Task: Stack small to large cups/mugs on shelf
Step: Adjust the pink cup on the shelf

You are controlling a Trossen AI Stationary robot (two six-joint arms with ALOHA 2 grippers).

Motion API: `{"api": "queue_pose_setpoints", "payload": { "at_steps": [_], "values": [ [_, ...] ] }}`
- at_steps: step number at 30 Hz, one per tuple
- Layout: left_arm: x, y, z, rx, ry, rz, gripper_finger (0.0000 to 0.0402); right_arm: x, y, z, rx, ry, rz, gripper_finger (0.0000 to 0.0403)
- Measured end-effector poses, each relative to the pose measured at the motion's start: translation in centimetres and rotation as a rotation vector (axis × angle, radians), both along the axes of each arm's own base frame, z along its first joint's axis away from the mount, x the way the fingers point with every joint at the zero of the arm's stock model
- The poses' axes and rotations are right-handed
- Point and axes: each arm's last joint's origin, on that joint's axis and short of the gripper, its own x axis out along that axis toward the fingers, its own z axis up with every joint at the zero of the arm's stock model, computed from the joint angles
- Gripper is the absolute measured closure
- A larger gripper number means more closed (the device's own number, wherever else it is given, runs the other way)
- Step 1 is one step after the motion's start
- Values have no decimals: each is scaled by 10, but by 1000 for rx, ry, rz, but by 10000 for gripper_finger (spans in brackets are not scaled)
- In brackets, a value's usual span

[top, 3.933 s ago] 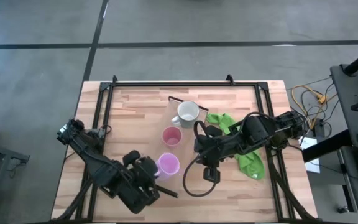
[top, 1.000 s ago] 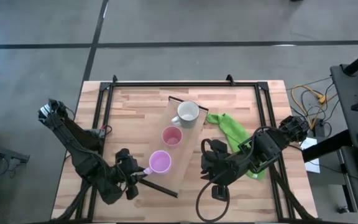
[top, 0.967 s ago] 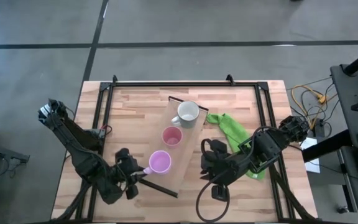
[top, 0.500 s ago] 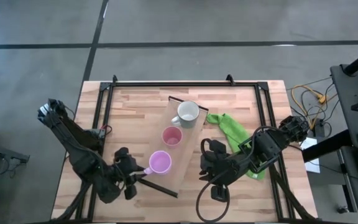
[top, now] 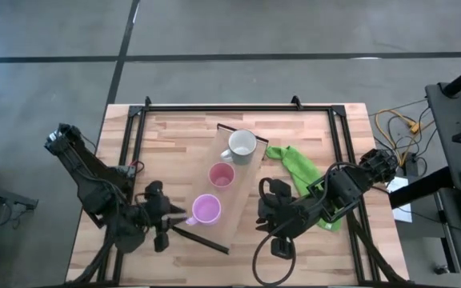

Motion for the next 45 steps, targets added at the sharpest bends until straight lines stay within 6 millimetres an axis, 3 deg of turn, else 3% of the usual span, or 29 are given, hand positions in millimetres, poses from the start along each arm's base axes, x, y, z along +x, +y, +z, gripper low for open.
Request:
{"api": "queue_pose_setpoints", "payload": {
  "at_steps": [6,12,17,33,45],
  "values": [
    [0,26,14,199,-99,119,325,0,-1,0,-16,-9,-14,335],
    [10,57,13,194,-76,226,391,0,-1,0,-17,-9,-14,335],
    [25,76,5,142,-26,276,399,0,-1,0,-17,-10,-15,335],
    [75,103,-26,77,94,347,401,0,-1,0,-24,-10,-9,335],
    [83,102,-23,42,54,275,402,0,-1,0,-28,-7,-5,335]
  ]
}}
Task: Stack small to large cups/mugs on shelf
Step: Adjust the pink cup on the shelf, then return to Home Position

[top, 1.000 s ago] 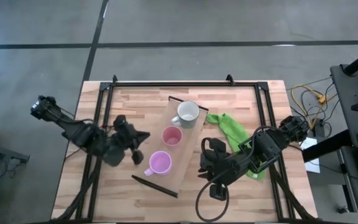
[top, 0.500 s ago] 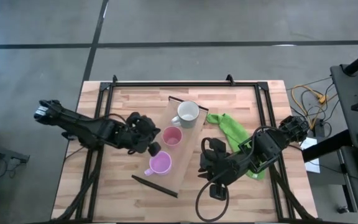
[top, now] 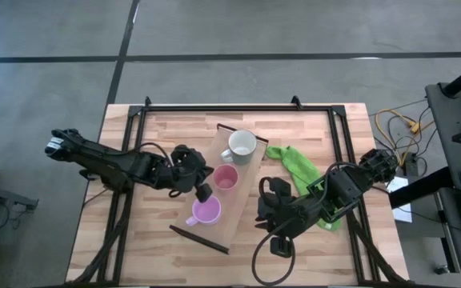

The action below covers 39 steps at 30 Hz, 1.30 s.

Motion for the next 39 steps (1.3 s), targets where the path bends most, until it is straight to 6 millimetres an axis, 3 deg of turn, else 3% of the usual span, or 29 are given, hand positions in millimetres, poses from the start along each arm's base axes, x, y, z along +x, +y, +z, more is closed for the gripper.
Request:
{"api": "queue_pose_setpoints", "payload": {
  "at_steps": [10,21,25,34,39],
  "values": [
    [-11,3,8,-3,-13,8,402,0,0,0,-7,3,6,335],
    [-49,7,62,42,-164,-99,401,-1,1,0,-48,-5,57,363],
    [-67,9,78,83,-213,-150,401,-5,0,0,-156,-23,43,374],
    [-105,22,97,161,-288,-200,401,-42,-24,21,-378,-78,-148,394],
    [-128,31,106,230,-329,-232,401,-63,-38,35,-417,-110,-157,394]
  ]
}}
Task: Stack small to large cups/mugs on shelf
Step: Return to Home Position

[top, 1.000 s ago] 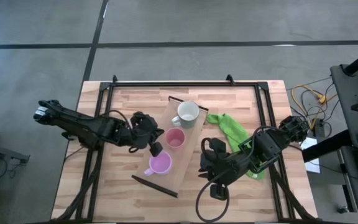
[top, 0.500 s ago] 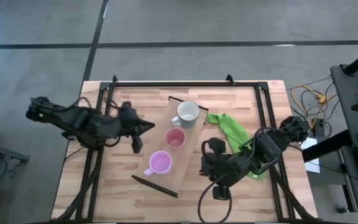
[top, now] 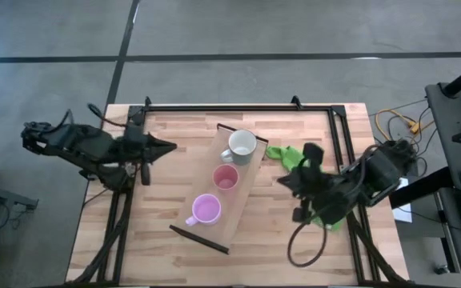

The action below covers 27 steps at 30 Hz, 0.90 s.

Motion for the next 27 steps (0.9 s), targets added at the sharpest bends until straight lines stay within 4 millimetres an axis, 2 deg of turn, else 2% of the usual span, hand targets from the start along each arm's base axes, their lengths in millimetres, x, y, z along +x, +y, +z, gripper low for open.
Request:
{"api": "queue_pose_setpoints", "payload": {
  "at_steps": [6,12,15,18,22,25,27],
  "values": [
    [-27,10,7,-17,-65,3,401,-27,-20,16,-57,-27,43,394],
    [-38,15,9,-19,-87,56,401,-86,-60,43,71,-164,39,394],
    [-43,19,10,-14,-107,113,401,-109,-75,48,119,-236,41,394],
    [-47,21,12,-14,-125,149,401,-118,-82,41,111,-271,67,394],
    [-50,23,13,-7,-135,201,401,-124,-86,19,100,-284,52,394],
    [-53,25,13,-6,-146,228,401,-126,-89,10,112,-404,13,394],
    [-54,26,13,-3,-149,249,401,-118,-87,9,96,-526,34,394]
  ]
}}
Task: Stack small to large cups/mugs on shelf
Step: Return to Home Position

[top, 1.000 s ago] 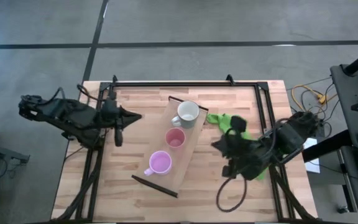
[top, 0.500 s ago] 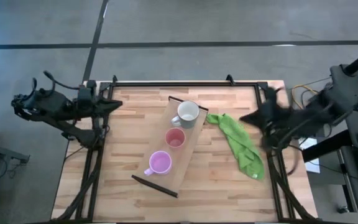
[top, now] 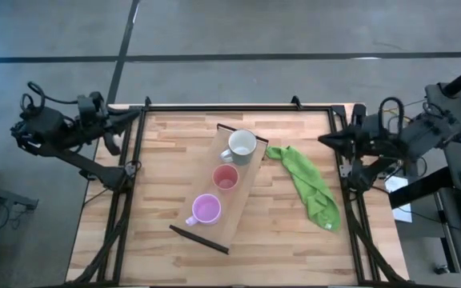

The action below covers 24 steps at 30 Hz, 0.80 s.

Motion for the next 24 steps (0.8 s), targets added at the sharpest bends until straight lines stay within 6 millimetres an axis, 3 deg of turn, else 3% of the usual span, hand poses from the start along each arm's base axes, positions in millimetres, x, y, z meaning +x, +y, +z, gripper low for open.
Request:
{"api": "queue_pose_setpoints", "payload": {
  "at_steps": [5,10,14,19,24],
  "values": [
    [-8,4,2,-1,-25,72,401,39,3,1,-206,-236,-65,394],
    [-17,8,4,-2,-48,100,401,62,-28,-16,-241,-110,-177,394],
    [-21,10,3,-3,-50,99,401,77,-60,-40,-144,55,-71,394],
    [-29,12,-4,31,2,88,402,75,-86,-41,-73,36,-73,394],
    [-42,17,-20,34,22,60,402,71,-90,-59,-108,91,-76,394]
  ]
}}
